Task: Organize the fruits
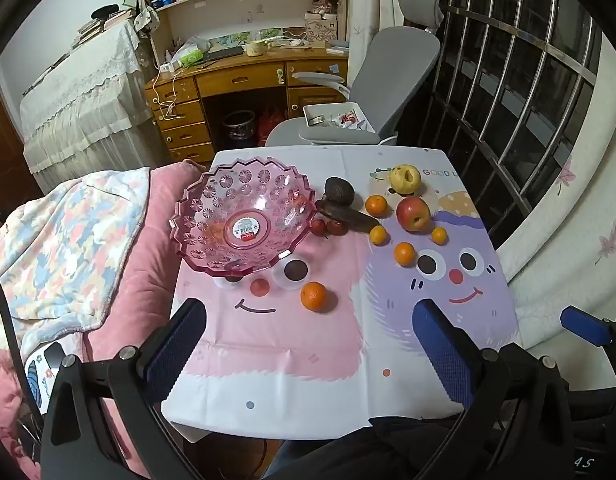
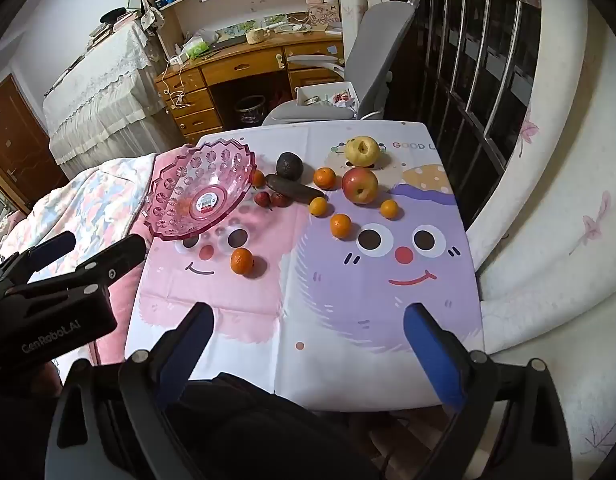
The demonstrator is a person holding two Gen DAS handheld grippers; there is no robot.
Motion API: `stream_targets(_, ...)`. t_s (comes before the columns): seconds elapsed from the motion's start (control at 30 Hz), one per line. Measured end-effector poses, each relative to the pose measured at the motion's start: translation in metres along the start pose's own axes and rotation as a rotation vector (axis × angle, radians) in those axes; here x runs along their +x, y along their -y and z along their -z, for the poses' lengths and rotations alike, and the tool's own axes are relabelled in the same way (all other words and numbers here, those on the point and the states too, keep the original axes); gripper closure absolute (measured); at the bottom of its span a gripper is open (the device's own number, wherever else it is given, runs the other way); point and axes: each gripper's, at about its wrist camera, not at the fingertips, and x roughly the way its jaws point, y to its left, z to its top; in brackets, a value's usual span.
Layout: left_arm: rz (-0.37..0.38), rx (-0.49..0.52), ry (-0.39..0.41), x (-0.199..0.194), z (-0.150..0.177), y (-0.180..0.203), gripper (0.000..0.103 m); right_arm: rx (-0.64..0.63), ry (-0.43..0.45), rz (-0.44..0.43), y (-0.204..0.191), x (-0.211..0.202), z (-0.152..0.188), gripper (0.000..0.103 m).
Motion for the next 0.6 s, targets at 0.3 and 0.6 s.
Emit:
stream_targets(0.3,-0.003,0.005,-0.006,0.0002,0.0,0.0002,0.001,0.002,-0.002,-0.003,0.0005,-0.0007,0.0016,0.006)
stream_targets(0.6,-0.008,0.002,-0.008,0.0005,0.0001,-0.0001,0.001,0.003,-0.003,-0.005,-0.0003,0.0006,0.0017,0.006)
